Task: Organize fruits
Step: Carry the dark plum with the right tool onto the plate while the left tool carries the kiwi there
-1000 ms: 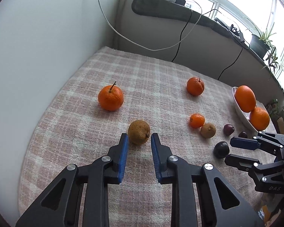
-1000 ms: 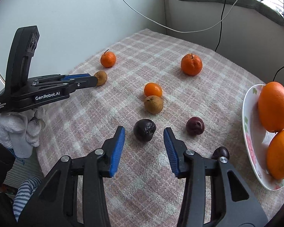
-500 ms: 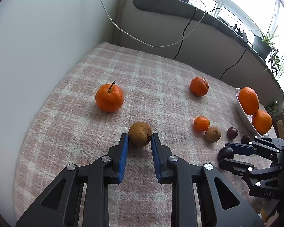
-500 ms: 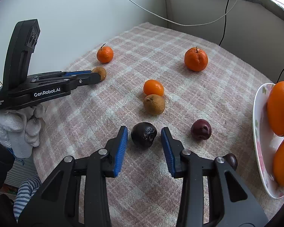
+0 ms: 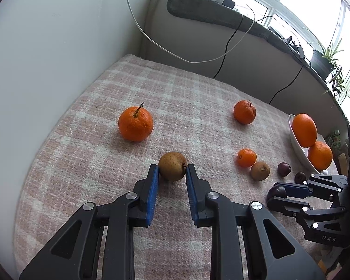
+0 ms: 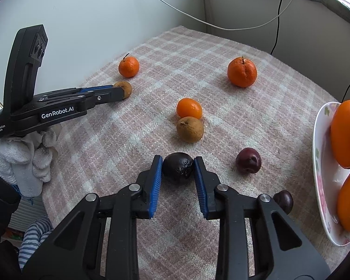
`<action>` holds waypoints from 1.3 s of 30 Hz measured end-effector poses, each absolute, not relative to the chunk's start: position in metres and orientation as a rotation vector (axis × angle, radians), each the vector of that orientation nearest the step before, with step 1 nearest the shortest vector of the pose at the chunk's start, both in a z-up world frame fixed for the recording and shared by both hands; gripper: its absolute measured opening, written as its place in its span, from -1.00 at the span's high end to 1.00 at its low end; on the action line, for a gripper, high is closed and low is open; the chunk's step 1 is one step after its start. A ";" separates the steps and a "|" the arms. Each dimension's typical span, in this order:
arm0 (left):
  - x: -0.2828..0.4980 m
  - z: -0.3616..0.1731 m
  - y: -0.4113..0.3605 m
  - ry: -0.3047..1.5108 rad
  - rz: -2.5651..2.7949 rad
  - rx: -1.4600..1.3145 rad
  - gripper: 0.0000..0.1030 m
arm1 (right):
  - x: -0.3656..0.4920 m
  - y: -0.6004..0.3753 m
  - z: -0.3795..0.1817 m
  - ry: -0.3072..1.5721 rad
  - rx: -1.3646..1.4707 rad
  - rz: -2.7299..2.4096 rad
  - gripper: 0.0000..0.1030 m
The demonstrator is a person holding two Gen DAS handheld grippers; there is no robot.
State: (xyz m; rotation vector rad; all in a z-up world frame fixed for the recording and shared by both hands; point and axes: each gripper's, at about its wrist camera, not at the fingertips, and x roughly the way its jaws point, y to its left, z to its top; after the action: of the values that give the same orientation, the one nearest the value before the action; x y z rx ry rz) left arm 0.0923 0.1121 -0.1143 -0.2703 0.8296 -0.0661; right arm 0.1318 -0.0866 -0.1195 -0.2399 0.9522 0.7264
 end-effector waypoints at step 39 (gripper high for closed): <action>0.109 -0.066 -0.057 0.767 -0.425 -0.189 0.57 | 0.149 -0.271 -0.034 0.758 -0.015 0.484 0.45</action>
State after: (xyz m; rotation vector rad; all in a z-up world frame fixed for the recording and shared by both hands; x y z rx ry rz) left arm 0.1092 -0.0568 -0.0660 -0.1892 0.7671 -0.4254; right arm 0.1493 -0.2712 -0.0343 -0.0147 0.7578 0.4836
